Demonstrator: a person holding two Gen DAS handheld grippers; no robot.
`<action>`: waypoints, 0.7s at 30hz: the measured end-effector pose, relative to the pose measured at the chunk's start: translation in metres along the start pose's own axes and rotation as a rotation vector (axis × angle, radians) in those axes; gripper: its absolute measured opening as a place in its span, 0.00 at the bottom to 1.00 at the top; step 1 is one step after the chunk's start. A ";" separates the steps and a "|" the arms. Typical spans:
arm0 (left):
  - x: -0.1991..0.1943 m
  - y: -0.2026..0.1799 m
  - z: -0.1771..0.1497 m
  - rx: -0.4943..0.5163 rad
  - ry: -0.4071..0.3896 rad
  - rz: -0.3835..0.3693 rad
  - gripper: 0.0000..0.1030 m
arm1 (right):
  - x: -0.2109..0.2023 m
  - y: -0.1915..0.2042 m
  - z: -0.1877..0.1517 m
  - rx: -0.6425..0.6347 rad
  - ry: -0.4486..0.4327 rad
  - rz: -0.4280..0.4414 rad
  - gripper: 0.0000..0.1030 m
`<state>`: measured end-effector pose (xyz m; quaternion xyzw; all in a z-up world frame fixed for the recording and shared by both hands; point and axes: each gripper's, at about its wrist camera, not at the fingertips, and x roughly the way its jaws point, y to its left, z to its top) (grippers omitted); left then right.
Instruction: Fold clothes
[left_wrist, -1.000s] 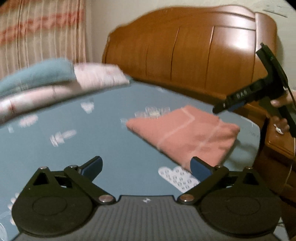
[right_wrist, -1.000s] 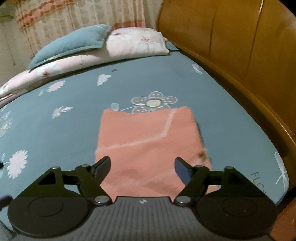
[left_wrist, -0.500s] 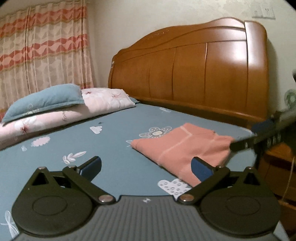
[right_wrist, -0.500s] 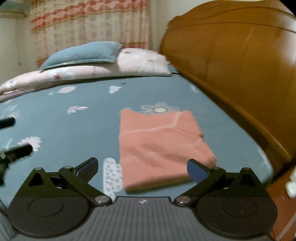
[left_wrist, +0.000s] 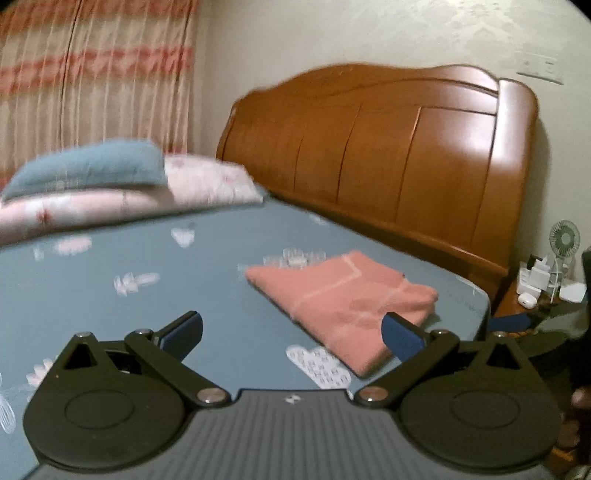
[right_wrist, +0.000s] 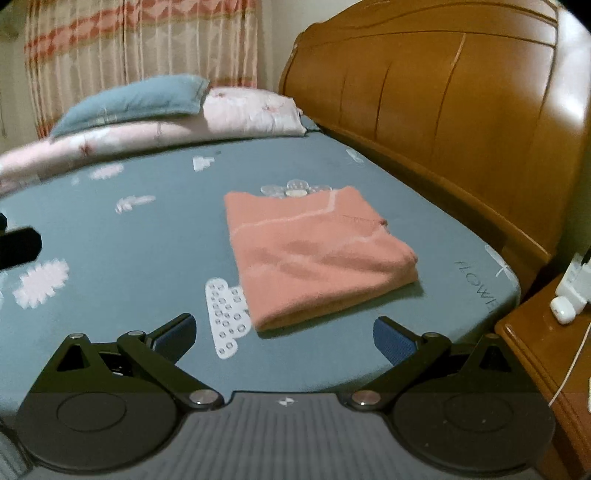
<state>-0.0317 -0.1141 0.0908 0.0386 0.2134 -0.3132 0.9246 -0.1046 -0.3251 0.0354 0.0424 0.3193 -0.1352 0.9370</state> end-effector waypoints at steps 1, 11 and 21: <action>0.003 0.000 -0.001 -0.007 0.020 0.004 0.99 | 0.001 0.003 -0.001 -0.001 -0.002 0.001 1.00; 0.040 -0.014 0.000 0.017 0.161 -0.026 0.99 | 0.003 0.008 -0.010 0.044 -0.040 -0.018 1.00; 0.070 -0.038 -0.008 0.027 0.262 -0.080 0.99 | 0.000 -0.013 -0.018 0.084 -0.036 -0.043 1.00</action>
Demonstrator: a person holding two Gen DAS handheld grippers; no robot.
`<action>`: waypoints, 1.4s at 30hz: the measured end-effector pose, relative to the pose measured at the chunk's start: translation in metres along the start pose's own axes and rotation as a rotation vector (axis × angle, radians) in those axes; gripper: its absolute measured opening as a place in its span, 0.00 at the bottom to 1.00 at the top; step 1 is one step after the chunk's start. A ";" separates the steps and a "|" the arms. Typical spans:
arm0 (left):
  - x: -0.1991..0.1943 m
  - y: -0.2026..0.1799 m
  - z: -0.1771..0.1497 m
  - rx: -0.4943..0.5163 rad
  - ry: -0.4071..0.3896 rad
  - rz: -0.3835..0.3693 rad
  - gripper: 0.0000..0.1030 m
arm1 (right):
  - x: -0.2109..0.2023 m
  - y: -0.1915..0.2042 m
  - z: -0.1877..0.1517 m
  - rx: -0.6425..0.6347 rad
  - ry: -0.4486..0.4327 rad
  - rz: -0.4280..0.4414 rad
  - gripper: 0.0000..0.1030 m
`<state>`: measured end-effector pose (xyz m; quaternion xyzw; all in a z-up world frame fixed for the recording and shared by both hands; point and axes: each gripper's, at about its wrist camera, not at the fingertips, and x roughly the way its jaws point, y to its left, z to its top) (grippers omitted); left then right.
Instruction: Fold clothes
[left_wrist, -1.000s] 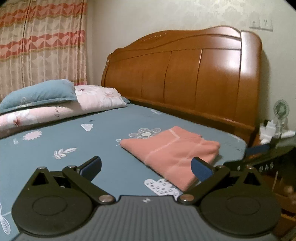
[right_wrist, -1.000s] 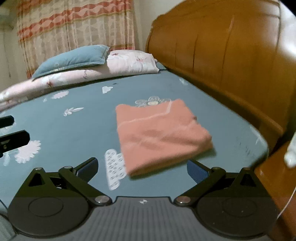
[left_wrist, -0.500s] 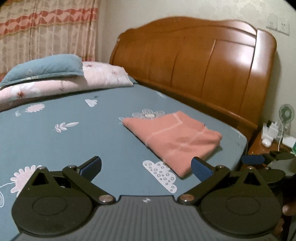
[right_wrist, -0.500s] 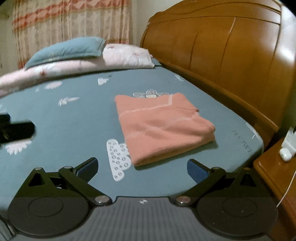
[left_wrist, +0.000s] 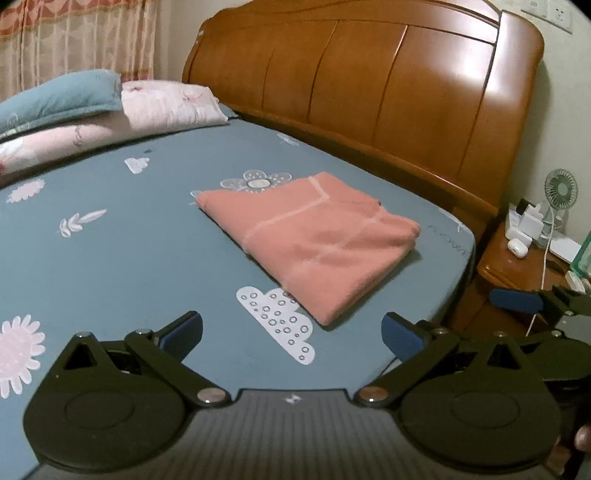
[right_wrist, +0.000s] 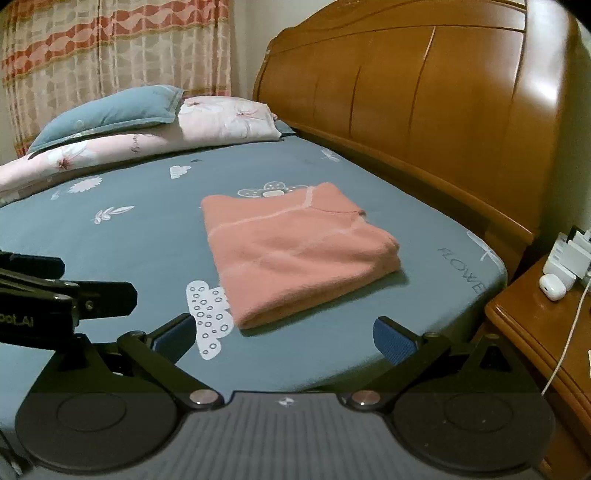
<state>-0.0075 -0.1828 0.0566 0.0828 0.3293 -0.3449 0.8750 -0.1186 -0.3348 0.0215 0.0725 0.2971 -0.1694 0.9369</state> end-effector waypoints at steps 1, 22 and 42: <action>0.000 -0.001 0.000 0.002 0.003 0.001 0.99 | 0.000 -0.001 0.000 -0.002 0.001 0.001 1.00; 0.014 0.004 0.008 -0.020 0.096 0.037 0.99 | 0.007 -0.003 0.007 -0.049 0.036 0.045 1.00; 0.015 0.004 0.009 -0.020 0.072 0.042 0.99 | 0.010 -0.007 0.011 -0.037 0.032 0.042 1.00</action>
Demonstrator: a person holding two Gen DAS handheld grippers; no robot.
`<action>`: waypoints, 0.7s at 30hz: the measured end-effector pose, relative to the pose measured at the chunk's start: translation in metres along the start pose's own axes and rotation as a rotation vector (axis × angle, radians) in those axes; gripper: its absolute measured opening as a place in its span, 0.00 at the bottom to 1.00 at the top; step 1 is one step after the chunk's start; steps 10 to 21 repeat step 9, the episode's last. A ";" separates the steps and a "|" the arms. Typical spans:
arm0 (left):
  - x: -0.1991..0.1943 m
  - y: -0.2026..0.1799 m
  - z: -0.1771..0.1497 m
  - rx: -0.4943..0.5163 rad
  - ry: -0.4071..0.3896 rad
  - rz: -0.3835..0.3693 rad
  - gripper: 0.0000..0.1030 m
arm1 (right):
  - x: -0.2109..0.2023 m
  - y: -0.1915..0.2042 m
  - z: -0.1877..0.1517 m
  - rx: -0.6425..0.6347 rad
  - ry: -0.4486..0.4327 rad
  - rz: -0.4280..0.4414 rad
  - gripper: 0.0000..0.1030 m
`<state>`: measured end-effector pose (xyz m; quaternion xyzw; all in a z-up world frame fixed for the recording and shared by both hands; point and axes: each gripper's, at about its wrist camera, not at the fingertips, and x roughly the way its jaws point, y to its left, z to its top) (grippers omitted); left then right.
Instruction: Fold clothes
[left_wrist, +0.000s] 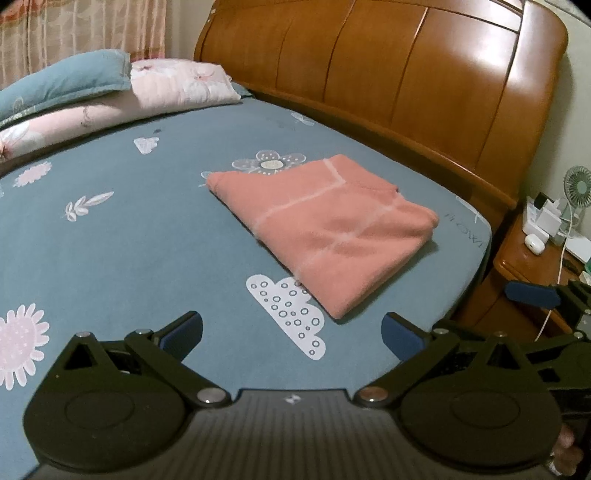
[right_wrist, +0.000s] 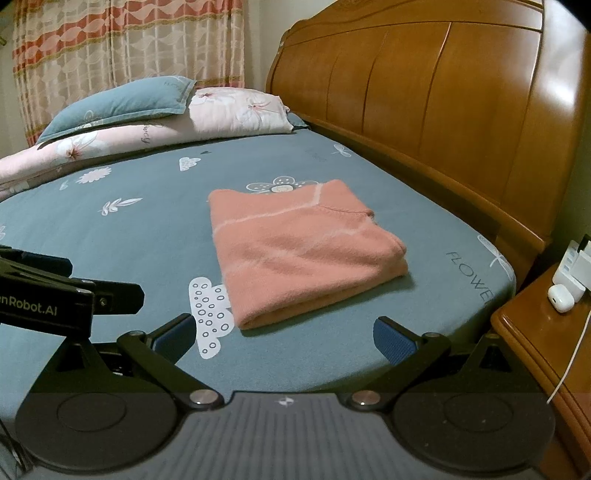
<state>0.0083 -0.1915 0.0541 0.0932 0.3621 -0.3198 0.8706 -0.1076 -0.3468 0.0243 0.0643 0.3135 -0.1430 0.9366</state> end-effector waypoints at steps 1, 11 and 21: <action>0.000 0.000 0.000 0.003 -0.003 -0.001 0.99 | 0.000 0.000 0.000 0.000 0.000 0.000 1.00; 0.001 0.002 -0.001 -0.003 -0.006 -0.004 0.99 | 0.001 0.000 -0.001 0.003 0.003 0.003 1.00; 0.001 0.002 -0.001 -0.003 -0.006 -0.004 0.99 | 0.001 0.000 -0.001 0.003 0.003 0.003 1.00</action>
